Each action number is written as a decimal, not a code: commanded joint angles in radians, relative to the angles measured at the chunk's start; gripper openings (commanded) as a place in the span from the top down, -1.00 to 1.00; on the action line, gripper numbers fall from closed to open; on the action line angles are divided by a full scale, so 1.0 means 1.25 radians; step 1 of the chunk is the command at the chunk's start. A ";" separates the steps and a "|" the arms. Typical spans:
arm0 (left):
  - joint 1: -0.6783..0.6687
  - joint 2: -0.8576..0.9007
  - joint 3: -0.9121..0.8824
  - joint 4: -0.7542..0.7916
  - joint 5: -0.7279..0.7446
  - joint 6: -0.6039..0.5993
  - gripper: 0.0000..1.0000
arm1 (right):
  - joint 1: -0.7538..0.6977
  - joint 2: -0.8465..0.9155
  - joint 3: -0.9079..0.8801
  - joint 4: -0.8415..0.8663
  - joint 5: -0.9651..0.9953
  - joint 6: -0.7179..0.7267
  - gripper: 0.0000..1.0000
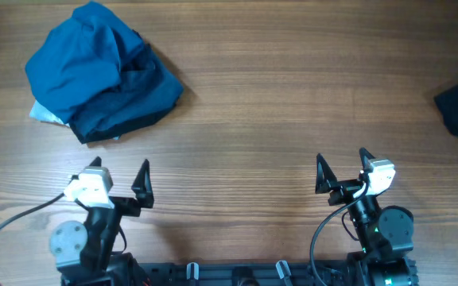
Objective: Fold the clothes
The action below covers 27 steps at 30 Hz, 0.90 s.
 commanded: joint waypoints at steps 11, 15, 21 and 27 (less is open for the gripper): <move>-0.088 -0.024 -0.171 0.175 0.007 -0.002 -0.99 | 0.004 -0.009 0.004 0.004 -0.013 0.009 -1.00; -0.089 -0.024 -0.175 0.266 0.007 -0.001 -0.99 | 0.004 -0.009 0.004 0.004 -0.013 0.009 -0.99; -0.089 -0.024 -0.182 0.399 -0.020 0.004 -0.99 | 0.004 -0.009 0.004 0.004 -0.013 0.009 -0.99; -0.091 -0.024 -0.185 0.231 -0.020 0.004 -1.00 | 0.004 -0.009 0.004 0.004 -0.013 0.009 -0.99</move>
